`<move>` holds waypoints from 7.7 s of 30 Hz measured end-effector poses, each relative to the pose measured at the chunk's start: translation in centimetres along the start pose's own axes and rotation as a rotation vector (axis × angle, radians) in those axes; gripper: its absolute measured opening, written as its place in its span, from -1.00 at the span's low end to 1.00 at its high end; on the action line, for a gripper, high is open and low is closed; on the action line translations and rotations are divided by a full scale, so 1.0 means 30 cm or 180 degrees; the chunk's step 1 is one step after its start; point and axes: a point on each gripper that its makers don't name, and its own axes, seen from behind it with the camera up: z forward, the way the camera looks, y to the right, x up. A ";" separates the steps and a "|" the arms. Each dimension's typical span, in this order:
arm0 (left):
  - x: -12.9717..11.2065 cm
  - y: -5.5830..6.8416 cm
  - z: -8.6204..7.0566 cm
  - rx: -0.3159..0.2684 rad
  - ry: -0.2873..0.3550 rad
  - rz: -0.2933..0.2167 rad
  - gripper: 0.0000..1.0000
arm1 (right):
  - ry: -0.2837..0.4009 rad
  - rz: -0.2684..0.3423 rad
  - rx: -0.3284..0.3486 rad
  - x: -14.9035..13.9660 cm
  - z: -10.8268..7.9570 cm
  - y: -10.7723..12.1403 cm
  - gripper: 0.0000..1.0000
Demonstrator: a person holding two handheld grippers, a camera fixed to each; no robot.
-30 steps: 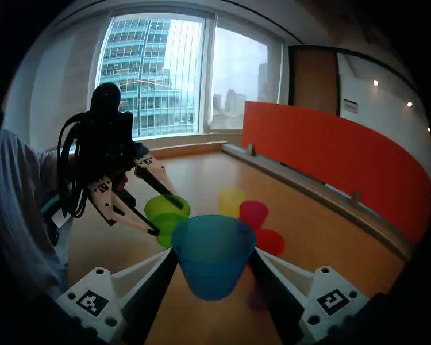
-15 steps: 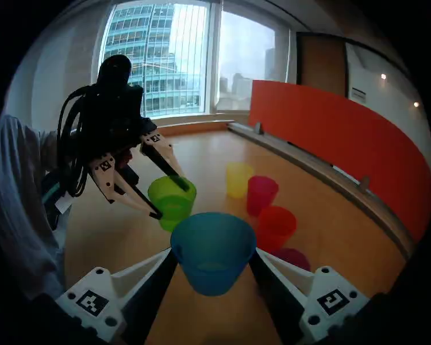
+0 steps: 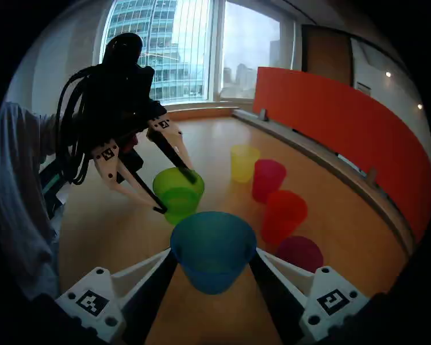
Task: Pour water
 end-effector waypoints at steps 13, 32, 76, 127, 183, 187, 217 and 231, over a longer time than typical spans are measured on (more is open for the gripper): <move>-0.032 0.014 0.036 -0.0059 -0.0070 0.0022 0.73 | -0.0083 -0.0021 0.0006 -0.056 0.036 -0.001 0.80; -0.077 0.011 0.028 -0.0069 -0.0092 -0.0073 0.73 | -0.0118 -0.0067 -0.0028 -0.080 0.066 0.002 0.80; -0.124 0.012 -0.055 -0.0025 -0.0123 -0.0328 0.97 | -0.0120 0.0017 -0.0075 -0.138 0.079 -0.015 0.81; -0.123 -0.186 -0.433 0.1350 0.0683 -0.1008 0.97 | 0.0542 0.0759 -0.1220 -0.123 -0.335 0.142 1.00; 0.051 -0.377 -0.672 0.3120 0.1840 -0.1043 0.97 | 0.1819 0.1264 -0.3292 -0.026 -0.676 0.389 1.00; 0.028 -0.377 -0.640 0.3138 0.1799 -0.1012 0.97 | 0.1796 0.1246 -0.3303 -0.026 -0.673 0.387 1.00; -0.159 -0.429 -0.551 0.3160 0.1744 -0.1109 0.97 | 0.1670 0.1264 -0.3307 -0.025 -0.647 0.380 1.00; -0.185 -0.445 -0.533 0.3123 0.1666 -0.1198 0.97 | 0.1662 0.1253 -0.3302 -0.023 -0.642 0.368 1.00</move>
